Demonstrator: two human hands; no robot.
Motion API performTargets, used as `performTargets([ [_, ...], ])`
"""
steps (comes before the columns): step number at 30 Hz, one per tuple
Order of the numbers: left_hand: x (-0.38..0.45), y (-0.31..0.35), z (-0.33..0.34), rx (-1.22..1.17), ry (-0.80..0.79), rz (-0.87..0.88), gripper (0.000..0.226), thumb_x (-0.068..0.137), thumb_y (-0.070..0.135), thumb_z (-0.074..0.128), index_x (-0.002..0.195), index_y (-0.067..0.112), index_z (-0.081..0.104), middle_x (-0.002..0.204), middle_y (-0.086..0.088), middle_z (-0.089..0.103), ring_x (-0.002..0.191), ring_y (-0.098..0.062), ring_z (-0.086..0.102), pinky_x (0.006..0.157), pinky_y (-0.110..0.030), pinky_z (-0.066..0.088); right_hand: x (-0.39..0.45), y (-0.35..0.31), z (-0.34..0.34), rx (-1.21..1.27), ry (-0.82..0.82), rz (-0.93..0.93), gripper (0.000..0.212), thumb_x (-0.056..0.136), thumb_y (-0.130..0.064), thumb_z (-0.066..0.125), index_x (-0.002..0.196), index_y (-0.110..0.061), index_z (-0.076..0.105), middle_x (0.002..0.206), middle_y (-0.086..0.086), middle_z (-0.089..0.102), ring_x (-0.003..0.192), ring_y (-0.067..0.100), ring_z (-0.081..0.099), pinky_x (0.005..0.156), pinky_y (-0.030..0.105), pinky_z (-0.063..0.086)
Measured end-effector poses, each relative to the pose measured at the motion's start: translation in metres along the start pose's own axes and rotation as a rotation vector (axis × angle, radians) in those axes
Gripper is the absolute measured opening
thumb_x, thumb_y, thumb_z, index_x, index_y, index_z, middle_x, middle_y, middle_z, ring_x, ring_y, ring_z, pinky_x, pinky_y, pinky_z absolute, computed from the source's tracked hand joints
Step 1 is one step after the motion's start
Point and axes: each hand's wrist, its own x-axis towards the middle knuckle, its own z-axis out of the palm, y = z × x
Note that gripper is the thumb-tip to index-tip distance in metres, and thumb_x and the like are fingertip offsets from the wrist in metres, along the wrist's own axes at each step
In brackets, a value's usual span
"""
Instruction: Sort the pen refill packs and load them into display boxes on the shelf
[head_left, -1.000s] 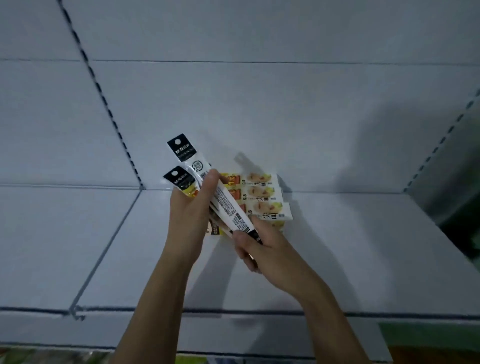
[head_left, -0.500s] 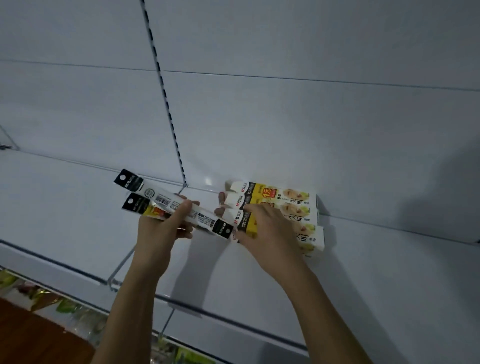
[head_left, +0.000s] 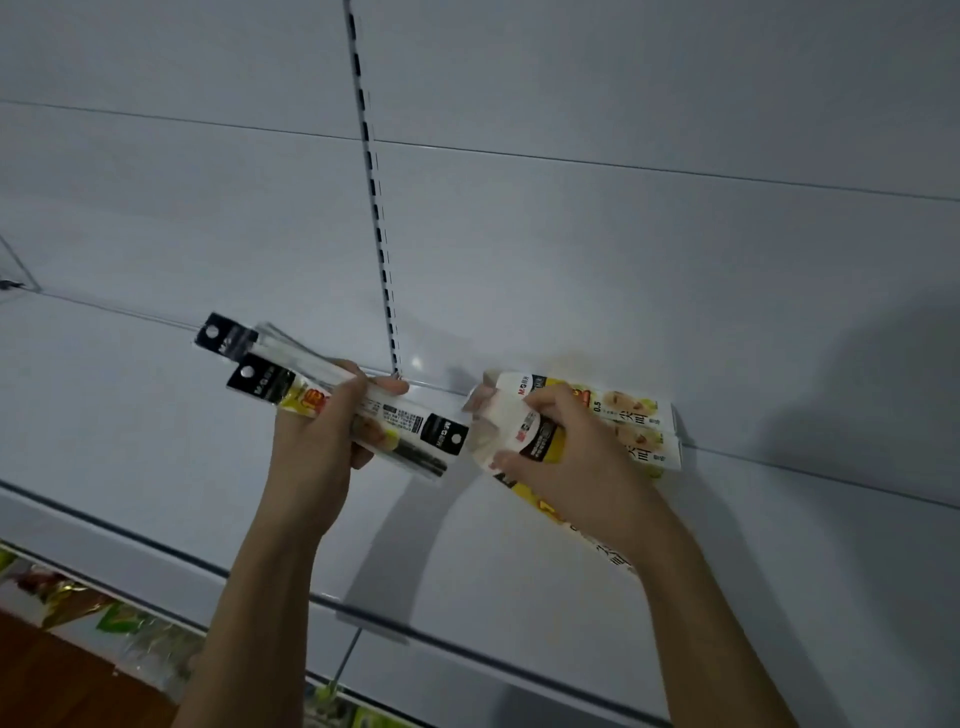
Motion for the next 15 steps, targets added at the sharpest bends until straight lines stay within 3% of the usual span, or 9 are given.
performTargets([
  [3,-0.001,0.019,0.012,-0.111,0.004,0.053,0.034,0.094,0.001,0.048,0.072,0.026,0.056,0.065,-0.003,0.054,0.044,-0.011,0.042,0.041,-0.017,0.027,-0.002,-0.008,-0.014,0.301,0.005,-0.072,0.043,0.081,-0.023,0.079,0.113,-0.034,0.053,0.109,-0.015,0.069,0.1,0.005,0.066,0.086,0.035,0.055],
  [7,-0.004,0.04,0.03,-0.188,-0.037,0.155,0.023,0.099,0.019,0.053,0.076,0.021,0.051,0.058,0.001,0.05,0.041,-0.011,0.04,0.039,-0.018,0.026,-0.01,-0.011,-0.018,0.473,-0.037,-0.159,0.043,0.086,-0.009,0.073,0.123,-0.021,0.055,0.116,-0.002,0.071,0.106,0.018,0.068,0.087,0.039,0.056],
  [11,-0.007,0.059,0.04,-0.313,-0.079,0.201,0.021,0.088,0.037,0.056,0.073,0.023,0.05,0.055,0.004,0.051,0.04,-0.008,0.042,0.038,-0.02,0.029,-0.015,-0.008,-0.015,0.5,-0.056,-0.181,0.052,0.08,-0.015,0.073,0.129,-0.019,0.056,0.12,0.001,0.069,0.109,0.021,0.068,0.089,0.043,0.056],
  [15,-0.007,0.067,0.046,-0.352,-0.039,0.209,0.024,0.088,0.038,0.056,0.076,0.021,0.046,0.053,0.004,0.052,0.039,-0.008,0.043,0.038,-0.021,0.031,-0.018,-0.009,-0.012,0.558,-0.067,-0.187,0.053,0.08,-0.013,0.072,0.13,-0.016,0.056,0.12,0.006,0.069,0.109,0.026,0.067,0.089,0.047,0.055],
])
